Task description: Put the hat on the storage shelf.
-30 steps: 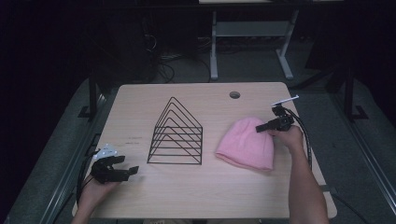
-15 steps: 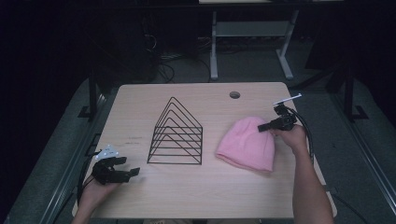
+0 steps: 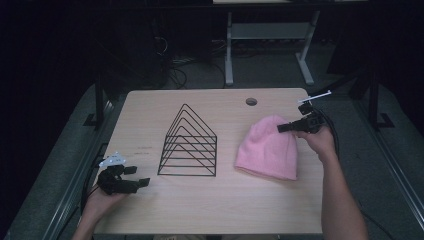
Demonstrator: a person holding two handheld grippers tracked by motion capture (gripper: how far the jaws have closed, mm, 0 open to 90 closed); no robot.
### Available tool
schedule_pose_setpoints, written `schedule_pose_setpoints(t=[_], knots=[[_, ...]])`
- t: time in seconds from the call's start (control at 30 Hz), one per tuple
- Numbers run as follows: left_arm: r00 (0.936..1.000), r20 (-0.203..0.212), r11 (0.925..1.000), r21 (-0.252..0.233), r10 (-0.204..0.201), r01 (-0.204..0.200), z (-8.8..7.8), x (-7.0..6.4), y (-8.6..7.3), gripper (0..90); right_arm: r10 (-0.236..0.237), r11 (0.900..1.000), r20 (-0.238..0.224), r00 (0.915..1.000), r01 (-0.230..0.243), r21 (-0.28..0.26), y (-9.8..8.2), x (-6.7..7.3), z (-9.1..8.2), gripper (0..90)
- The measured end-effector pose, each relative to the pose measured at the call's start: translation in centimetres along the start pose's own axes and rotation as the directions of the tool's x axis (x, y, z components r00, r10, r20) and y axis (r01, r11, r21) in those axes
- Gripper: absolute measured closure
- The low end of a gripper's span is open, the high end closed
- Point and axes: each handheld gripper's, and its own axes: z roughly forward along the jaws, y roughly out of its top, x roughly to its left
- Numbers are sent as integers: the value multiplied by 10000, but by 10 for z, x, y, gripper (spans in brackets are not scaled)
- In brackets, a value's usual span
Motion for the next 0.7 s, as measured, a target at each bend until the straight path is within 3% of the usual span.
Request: schedule_pose_setpoints(t=[0.23, 0.5, 0.7], knots=[[9989, 254, 9991, 91, 400, -403, -6, 0, 10, 212, -935, 9954, -34, 9956, 934, -230, 20, 28, -21, 777], [9972, 554, 9987, -13, 511, -511, -17, 1, 19, 212, -1491, 9879, -91, 9888, 1486, -441, 33, 51, -37, 778], [9948, 719, 9974, -28, 717, -717, -27, 1, 27, 212, -2049, 9771, -73, 9788, 2041, -601, 44, 70, -48, 778]])
